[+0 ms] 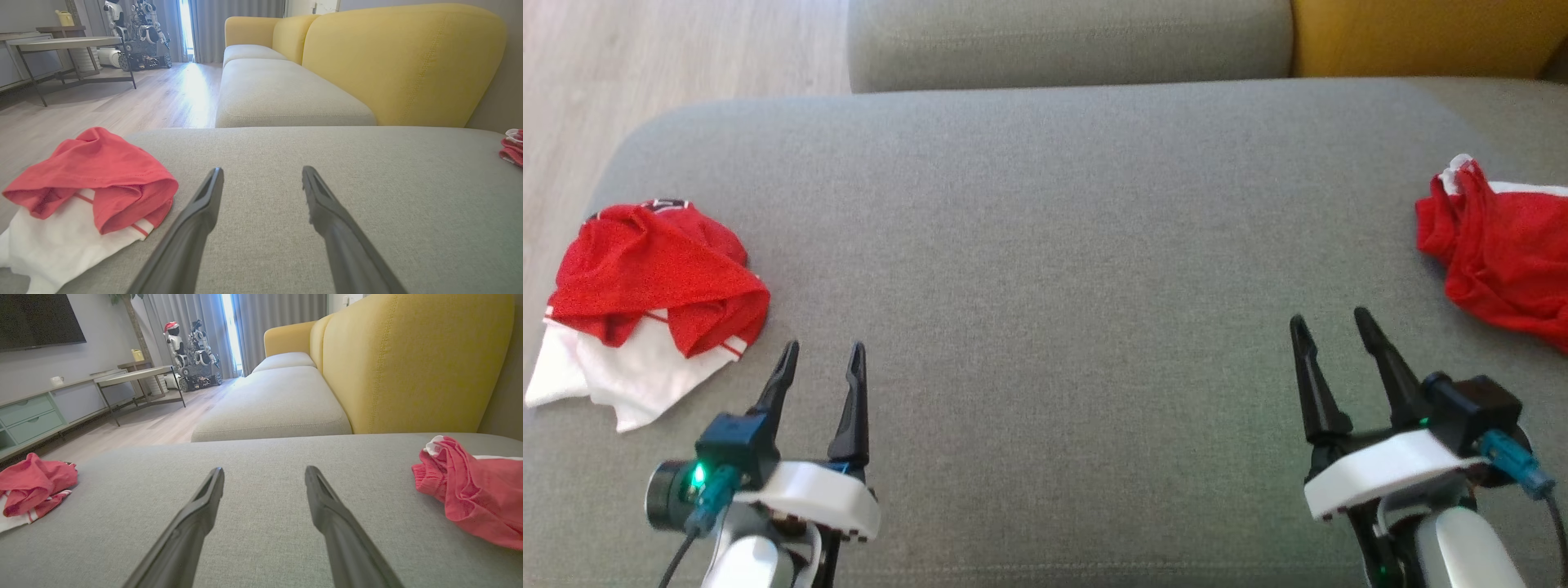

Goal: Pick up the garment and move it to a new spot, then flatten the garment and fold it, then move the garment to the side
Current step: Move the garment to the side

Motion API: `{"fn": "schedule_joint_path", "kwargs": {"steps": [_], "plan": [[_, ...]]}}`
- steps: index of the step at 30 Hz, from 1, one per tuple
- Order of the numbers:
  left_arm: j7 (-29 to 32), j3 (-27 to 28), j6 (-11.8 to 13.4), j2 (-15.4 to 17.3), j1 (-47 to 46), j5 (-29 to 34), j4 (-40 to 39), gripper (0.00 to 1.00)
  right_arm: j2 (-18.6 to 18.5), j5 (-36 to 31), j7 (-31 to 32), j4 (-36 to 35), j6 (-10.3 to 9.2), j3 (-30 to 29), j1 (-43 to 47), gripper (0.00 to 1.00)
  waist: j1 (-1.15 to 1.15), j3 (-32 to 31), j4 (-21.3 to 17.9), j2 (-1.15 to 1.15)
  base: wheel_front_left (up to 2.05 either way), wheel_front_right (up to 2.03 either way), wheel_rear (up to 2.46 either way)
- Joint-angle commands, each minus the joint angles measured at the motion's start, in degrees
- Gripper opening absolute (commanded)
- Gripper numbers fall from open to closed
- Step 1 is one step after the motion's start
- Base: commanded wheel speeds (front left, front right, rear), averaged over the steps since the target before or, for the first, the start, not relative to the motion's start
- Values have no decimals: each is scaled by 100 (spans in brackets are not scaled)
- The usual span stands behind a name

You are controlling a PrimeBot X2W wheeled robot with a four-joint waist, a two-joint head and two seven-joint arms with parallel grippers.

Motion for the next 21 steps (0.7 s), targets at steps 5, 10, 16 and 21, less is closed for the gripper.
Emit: {"fn": "schedule_joint_path", "kwargs": {"steps": [5, 10, 16, 21], "plan": [[54, 199, 70, 158, 41, -79, -152, 100, 47, -100, 104, -258, 21, 117, 79, 100, 0, -268, -43, 0, 0, 0, 0], [94, 196, 103, 188, 126, -98, -172, 100, 53, -138, 150, -322, 21, 107, 150, 100, 0, -328, -69, 0, 0, 0, 0], [146, 185, 133, 233, 169, -114, -193, 100, 62, -167, 188, -382, 21, 100, 195, 100, 0, -365, -94, 0, 0, 0, 0], [170, 162, 149, 244, 156, -121, -202, 100, 68, -170, 201, -408, 21, 81, 210, 100, 0, -363, -87, 0, 0, 0, 0]]}}
